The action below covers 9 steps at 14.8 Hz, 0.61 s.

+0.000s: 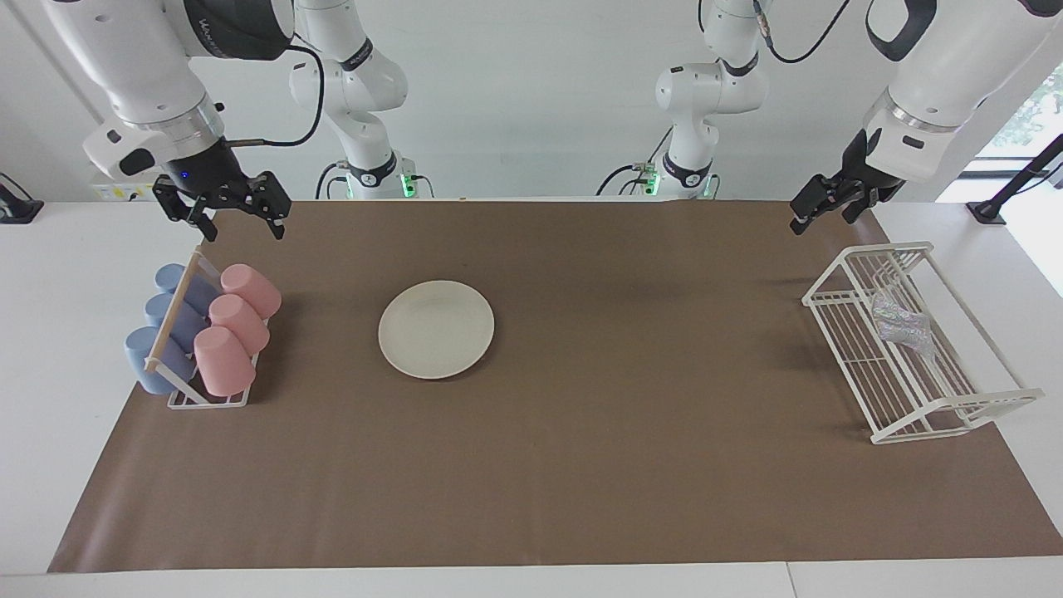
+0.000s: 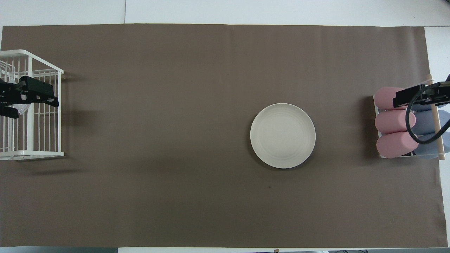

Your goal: Wipe plate with sponge

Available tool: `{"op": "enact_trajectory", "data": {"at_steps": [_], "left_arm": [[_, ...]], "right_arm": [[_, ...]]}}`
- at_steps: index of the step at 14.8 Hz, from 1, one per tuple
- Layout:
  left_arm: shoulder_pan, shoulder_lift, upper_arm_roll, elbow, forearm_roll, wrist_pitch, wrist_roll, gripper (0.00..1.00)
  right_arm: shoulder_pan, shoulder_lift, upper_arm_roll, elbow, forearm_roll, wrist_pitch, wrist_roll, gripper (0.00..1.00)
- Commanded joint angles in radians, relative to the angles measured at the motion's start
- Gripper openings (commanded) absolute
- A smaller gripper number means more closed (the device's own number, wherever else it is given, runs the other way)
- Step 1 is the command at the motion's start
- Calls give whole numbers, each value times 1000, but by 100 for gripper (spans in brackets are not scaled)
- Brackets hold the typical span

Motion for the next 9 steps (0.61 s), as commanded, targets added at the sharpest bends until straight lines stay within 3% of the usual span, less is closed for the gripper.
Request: {"op": "enact_trajectory", "data": {"at_steps": [1,7,9], "left_arm": [[19,-34,-6,-47,22,16,-5,100],[15,-52,-3,-96,25,63,-83,100],[4,-69,-9,-142,89,102,-79,100]], "right_arm": [[-8,3,12,10,-1,-16,4,100],[10,3,12,10,-1,-16,60,100],[10,3,12,8,1,-18,73,100]]}}
